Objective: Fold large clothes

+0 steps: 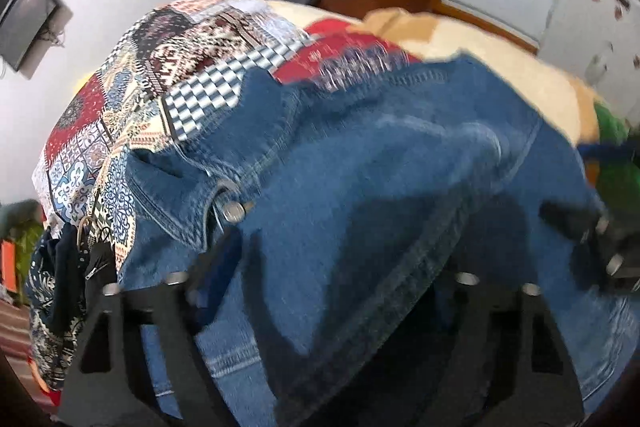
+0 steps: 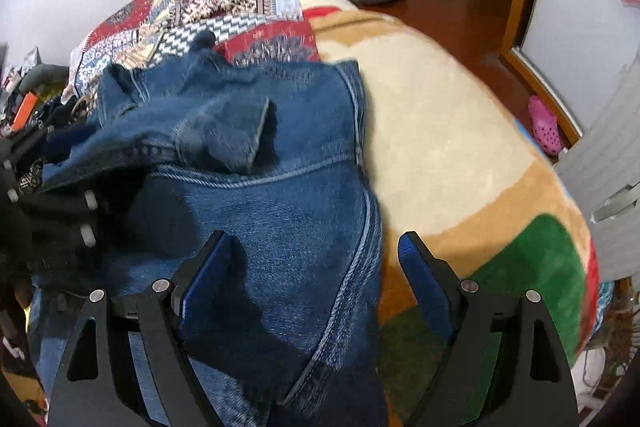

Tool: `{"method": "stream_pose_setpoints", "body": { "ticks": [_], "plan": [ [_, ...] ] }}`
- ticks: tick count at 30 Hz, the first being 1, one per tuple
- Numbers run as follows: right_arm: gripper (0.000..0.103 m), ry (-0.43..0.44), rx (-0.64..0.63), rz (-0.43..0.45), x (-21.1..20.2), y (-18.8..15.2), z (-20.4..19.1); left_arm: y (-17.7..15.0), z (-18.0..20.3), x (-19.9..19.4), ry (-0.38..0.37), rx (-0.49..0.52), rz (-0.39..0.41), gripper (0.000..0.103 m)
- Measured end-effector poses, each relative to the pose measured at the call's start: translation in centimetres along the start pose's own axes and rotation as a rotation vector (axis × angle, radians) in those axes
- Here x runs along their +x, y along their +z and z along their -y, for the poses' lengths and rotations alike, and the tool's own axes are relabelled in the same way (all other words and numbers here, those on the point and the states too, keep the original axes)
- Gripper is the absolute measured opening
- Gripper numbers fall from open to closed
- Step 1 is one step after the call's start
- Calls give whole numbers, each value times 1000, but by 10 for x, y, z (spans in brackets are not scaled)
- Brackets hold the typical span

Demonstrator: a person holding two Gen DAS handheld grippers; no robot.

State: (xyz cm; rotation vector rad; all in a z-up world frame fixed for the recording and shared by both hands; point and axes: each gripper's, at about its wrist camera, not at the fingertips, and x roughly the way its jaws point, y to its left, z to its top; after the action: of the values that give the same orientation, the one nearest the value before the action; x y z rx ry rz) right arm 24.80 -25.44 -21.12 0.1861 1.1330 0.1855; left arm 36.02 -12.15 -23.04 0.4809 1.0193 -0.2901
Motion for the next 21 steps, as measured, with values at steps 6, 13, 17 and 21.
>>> {"method": "stream_pose_setpoints", "body": {
  "ticks": [6,13,17,21],
  "plan": [
    [84,25,15,8,1,-3,4,8,-33,-36,-20,-141,128,14],
    [84,15,14,16,-1,-3,2,-47,-123,-80,-73,-472,191,12],
    [84,-32,-18,22,-3,-2,-5,-105,-150,-71,-140,-656,140,12],
    [84,-63,-49,20,-2,-4,-10,-172,-165,-51,-214,-808,74,17]
  ]
}}
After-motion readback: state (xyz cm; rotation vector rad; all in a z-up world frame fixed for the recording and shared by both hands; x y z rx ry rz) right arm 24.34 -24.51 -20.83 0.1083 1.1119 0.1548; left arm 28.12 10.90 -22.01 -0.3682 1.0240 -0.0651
